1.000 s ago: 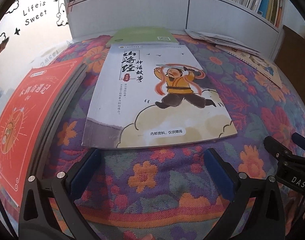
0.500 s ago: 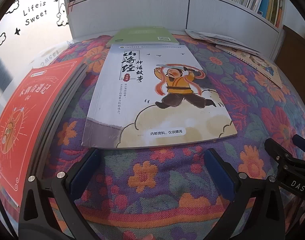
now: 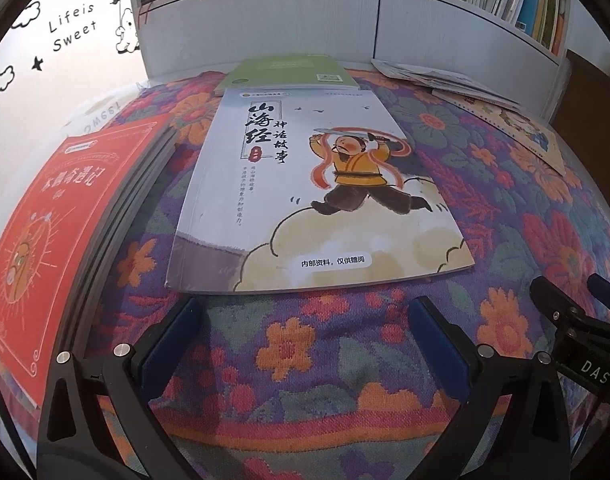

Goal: Organize books

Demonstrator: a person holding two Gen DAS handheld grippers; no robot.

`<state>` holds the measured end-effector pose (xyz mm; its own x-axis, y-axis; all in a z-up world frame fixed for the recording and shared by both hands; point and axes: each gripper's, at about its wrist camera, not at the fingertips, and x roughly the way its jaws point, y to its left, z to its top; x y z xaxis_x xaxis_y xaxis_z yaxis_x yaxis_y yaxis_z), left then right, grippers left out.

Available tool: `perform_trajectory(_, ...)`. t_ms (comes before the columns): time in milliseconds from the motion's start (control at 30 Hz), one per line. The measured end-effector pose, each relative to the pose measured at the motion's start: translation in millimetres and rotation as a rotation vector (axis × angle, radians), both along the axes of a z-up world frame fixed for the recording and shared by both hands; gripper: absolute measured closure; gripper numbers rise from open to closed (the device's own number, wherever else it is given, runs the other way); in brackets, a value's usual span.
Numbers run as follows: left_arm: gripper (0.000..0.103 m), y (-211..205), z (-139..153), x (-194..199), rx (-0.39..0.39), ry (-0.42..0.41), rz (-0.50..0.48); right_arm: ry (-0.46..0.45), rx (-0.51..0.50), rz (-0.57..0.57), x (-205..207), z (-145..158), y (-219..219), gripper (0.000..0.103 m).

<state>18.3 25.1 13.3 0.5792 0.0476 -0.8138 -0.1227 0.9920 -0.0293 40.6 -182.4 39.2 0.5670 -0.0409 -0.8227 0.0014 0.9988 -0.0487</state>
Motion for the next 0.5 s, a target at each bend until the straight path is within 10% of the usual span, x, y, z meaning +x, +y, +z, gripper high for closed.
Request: perform_trajectory(500,0.0,0.4,-1.5,-2.0,-0.005,-0.007,0.009,0.0,-0.002,0.001,0.2,0.5,0.4,0.0)
